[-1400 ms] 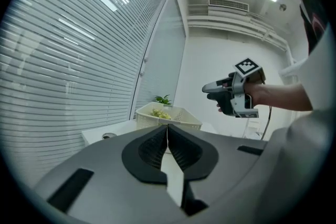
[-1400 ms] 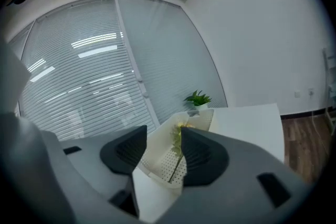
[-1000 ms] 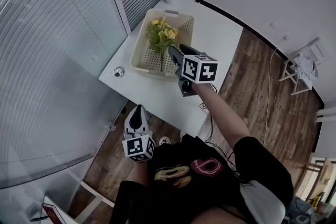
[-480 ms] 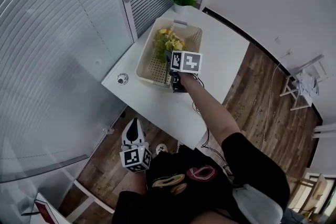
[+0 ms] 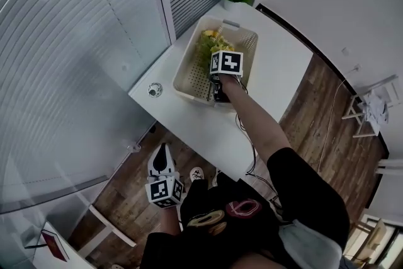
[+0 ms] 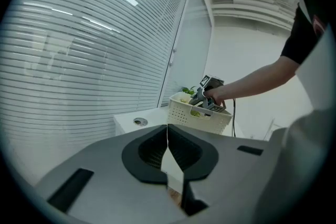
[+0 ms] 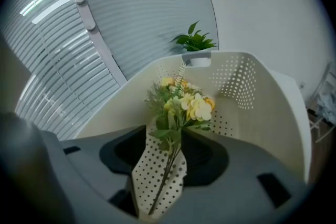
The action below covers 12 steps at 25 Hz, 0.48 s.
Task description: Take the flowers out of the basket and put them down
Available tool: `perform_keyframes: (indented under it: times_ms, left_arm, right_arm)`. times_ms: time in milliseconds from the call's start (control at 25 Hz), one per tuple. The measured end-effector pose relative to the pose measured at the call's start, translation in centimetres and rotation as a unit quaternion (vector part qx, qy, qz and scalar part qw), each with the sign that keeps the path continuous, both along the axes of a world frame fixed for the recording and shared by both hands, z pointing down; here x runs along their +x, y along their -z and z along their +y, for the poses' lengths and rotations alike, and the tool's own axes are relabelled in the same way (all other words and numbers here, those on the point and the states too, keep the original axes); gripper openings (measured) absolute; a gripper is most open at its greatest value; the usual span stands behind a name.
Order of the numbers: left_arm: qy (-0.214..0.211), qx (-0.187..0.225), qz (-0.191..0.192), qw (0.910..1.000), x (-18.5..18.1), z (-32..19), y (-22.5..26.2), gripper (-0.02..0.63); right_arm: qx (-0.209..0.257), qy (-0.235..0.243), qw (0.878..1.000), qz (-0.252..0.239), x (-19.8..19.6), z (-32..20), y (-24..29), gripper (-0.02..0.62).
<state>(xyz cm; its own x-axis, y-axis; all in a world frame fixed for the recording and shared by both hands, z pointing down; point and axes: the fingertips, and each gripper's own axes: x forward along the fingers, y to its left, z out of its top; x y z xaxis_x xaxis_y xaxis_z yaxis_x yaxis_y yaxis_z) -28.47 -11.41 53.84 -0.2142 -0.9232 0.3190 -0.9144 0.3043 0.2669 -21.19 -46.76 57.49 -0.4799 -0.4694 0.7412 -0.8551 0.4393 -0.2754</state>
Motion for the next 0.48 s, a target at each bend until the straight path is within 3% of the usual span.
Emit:
perform_keyframes:
  times_ms: [480]
  left_arm:
    - [0.010,0.001,-0.011,0.9999,0.6,-0.3,0.7,0.018]
  right_arm:
    - [-0.058,-0.029,0.997,0.052,0.4,-0.3,-5.2,0.206]
